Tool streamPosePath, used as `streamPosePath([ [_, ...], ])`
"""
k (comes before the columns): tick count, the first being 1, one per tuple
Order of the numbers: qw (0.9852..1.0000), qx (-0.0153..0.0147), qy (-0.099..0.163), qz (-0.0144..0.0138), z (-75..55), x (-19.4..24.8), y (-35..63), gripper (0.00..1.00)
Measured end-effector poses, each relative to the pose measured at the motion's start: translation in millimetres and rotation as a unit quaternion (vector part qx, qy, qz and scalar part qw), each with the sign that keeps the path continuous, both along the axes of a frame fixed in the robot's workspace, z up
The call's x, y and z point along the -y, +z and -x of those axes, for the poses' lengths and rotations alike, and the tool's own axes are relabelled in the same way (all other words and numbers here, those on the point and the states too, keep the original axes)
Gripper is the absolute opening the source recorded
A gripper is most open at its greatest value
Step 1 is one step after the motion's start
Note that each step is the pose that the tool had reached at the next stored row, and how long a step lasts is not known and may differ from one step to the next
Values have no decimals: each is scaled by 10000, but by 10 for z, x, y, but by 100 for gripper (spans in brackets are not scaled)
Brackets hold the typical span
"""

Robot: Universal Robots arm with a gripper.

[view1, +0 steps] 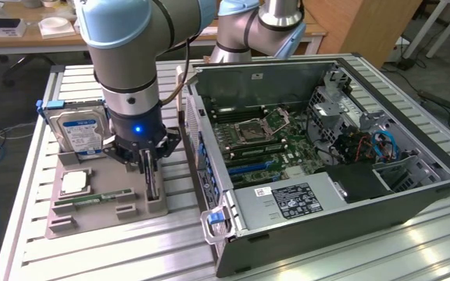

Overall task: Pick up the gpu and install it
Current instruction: 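Pick up the gpu and move the gpu toward the slot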

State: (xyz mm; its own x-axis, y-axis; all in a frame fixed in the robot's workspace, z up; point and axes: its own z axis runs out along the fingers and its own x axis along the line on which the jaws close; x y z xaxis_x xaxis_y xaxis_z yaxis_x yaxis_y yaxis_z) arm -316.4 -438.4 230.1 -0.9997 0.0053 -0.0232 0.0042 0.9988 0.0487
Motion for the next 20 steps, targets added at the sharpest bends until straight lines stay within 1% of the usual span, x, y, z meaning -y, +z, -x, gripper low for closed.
streamPosePath([
  [1, 10000, 0, 0, 0, 0, 0, 0, 32],
  [2, 10000, 0, 0, 0, 0, 0, 0, 26],
  [18, 10000, 3, 0, -1, 0, 0, 0, 26],
  [20, 10000, 4, 0, 0, 0, 0, 16, 26],
])
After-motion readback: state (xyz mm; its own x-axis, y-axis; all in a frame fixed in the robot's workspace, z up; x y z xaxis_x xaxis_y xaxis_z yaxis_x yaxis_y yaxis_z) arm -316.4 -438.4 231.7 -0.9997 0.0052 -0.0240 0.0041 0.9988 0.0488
